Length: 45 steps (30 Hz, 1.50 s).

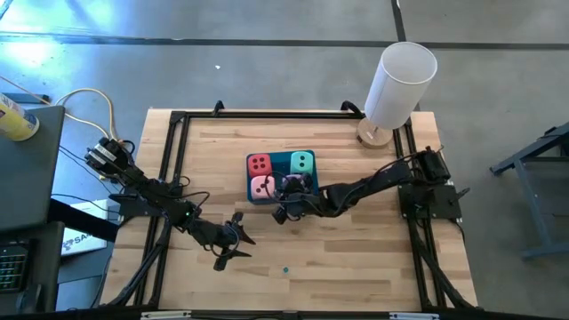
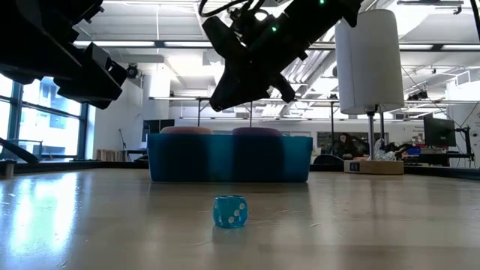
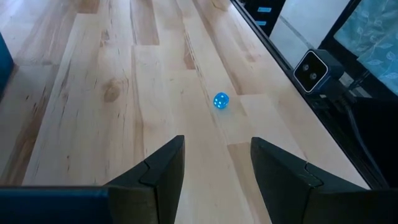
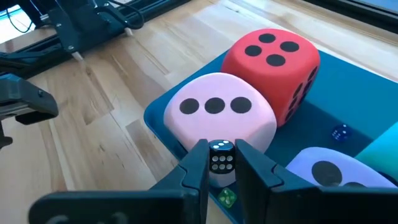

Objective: Pick & Place Dice
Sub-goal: Put the black die into the blue bin

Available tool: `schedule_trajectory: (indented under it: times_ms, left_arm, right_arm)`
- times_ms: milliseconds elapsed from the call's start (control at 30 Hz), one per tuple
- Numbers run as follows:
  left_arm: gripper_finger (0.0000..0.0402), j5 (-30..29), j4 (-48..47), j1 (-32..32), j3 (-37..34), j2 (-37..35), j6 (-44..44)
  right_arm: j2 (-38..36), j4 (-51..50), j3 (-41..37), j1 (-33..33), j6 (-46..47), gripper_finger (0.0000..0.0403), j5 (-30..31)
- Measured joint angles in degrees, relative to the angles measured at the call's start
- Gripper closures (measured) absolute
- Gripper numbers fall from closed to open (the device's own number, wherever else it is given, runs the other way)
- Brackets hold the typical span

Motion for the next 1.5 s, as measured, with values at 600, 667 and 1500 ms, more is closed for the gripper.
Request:
schedule_trajectory:
  times_ms: [600,667,1500]
  left_arm:
    - [0.0223,0.0,-0.2,0.0,0.0,0.0,-0.2]
    - [0.0223,0.0,-0.2,0.0,0.0,0.0,-0.2]
    - [0.0223,0.0,-0.2,0.0,0.0,0.0,0.0]
  right_arm:
    - [0.0,-0.1,0.0,0.0,0.0,0.0323,0.3]
    - [0.0,-0.1,0.0,0.0,0.0,0.0308,0.3]
    - [0.0,-3.5,0.0,-0.1,4.7,0.0194,3.0]
